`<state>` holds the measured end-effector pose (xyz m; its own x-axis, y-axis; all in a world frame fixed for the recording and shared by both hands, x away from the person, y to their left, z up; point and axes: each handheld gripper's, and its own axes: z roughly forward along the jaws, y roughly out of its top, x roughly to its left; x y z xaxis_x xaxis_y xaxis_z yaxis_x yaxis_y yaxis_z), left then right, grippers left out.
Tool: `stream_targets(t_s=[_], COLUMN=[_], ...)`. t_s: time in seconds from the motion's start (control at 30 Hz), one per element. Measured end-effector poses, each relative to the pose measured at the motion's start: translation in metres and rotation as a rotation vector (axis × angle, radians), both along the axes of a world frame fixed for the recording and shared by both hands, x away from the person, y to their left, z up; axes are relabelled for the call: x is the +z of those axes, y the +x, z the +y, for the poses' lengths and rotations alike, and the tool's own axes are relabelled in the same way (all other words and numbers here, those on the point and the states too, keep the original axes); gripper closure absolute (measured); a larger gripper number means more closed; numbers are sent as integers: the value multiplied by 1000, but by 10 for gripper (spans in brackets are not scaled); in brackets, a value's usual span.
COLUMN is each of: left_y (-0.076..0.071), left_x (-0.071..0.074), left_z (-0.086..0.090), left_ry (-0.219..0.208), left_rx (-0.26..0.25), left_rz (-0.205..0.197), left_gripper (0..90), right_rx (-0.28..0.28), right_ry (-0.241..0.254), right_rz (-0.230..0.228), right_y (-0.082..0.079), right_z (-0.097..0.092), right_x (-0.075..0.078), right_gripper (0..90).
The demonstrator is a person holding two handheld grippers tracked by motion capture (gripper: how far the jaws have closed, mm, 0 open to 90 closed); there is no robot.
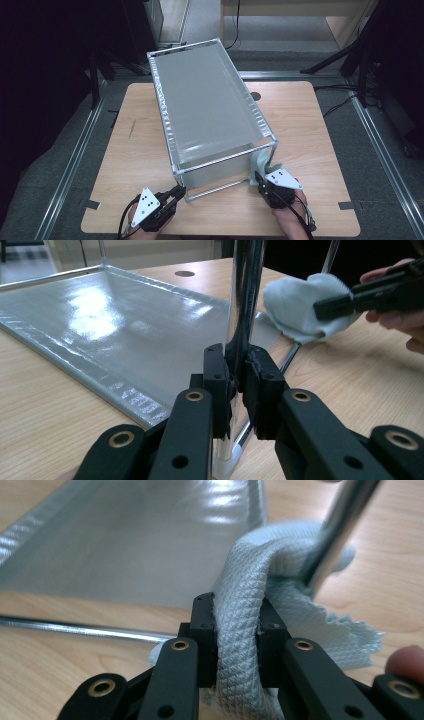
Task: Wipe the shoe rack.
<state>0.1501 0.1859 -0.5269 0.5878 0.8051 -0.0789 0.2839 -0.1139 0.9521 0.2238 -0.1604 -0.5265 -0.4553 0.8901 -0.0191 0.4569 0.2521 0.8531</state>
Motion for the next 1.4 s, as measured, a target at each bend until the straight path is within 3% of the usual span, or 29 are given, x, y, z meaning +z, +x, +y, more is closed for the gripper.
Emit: stream_targets(t_s=[0.03, 0.07, 0.1, 0.13, 0.17, 0.2, 0.23, 0.33, 0.37, 0.4, 0.43, 0.47, 0.5, 0.53, 0.57, 0.6, 0.63, 0.8, 0.9, 0.93, 0.97, 1.07, 1.2, 1.27, 1.3, 1.33, 1.37, 1.4], left_y=[0, 0, 0, 0, 0, 0, 0, 0, 0, 0, 0, 0, 0, 0, 0, 0, 0, 0, 0, 0, 0, 0, 0, 0, 0, 0, 0, 0], left_x=[0, 0, 0, 0, 0, 0, 0, 0, 0, 0, 0, 0, 0, 0, 0, 0, 0, 0, -1, -1, -1, -1, -1, -1, -1, -1, -1, -1], left_z=[0, 0, 0, 0, 0, 0, 0, 0, 0, 0, 0, 0, 0, 0, 0, 0, 0, 0, 0, 0, -1, -1, -1, -1, 0, 0, -1, -1], left_ry=[-1, -1, -2, -2, -2, -2, -3, -3, -3, -3, -2, -1, -2, -2, -2, -2, -3, -4, -7, -7, -7, -8, -8, -8, -9, -9, -10, -8], left_rx=[-1, -1, 0, 0, 1, 1, 1, 2, 2, 2, 2, 2, 2, 2, 1, 1, -1, -1, 1, 1, 3, 3, 4, 4, 2, 2, 0, -3], left_rz=[-1, -1, -1, -1, -1, -1, -1, 0, 0, 0, 1, 1, 1, 1, 0, 0, 0, 0, 0, 0, 0, 0, 0, -1, 1, 1, 0, -1], left_gripper=[817, 817, 817, 817, 817, 817, 816, 816, 816, 816, 816, 816, 816, 816, 817, 817, 816, 816, 816, 816, 816, 816, 816, 816, 815, 815, 815, 815], right_rx=[-5, -5, -5, -5, -12, -12, -19, -26, -28, -28, -33, -34, -38, -38, -43, -43, -43, -46, -39, -39, -29, -21, -27, -27, -44, -44, -39, -39], right_ry=[27, 27, 54, 54, 87, 87, 106, 112, 91, 91, 77, 66, 51, 51, 33, 33, 13, 24, 80, 80, 106, 114, 108, 119, 103, 103, 96, 96], right_rz=[-41, -41, -105, -105, -186, -186, -228, -231, -198, -198, -132, -98, -67, -67, -3, -3, 33, 23, -68, -68, -116, -152, -112, -51, 19, 19, 81, 81], right_y=[-2, -2, -7, -7, -14, -14, -19, -20, -17, -17, -11, -7, -4, -4, 1, 1, 4, 4, -6, -6, -13, -17, -13, -6, 1, 1, 7, 7], right_z=[-2, -2, -2, -2, -5, -5, -7, -9, -10, -10, -10, -9, -9, -9, -8, -8, -8, -8, -11, -11, -12, -10, -10, -13, -17, -17, -23, -23], right_x=[10, 10, 26, 26, 47, 47, 59, 62, 52, 52, 36, 28, 19, 19, 5, 5, -4, 2, 30, 30, 44, 53, 43, 29, 12, 12, -1, -1], right_gripper=[767, 767, 767, 767, 767, 767, 768, 767, 767, 767, 767, 767, 767, 767, 767, 767, 767, 767, 767, 767, 767, 766, 766, 766, 765, 765, 764, 764])
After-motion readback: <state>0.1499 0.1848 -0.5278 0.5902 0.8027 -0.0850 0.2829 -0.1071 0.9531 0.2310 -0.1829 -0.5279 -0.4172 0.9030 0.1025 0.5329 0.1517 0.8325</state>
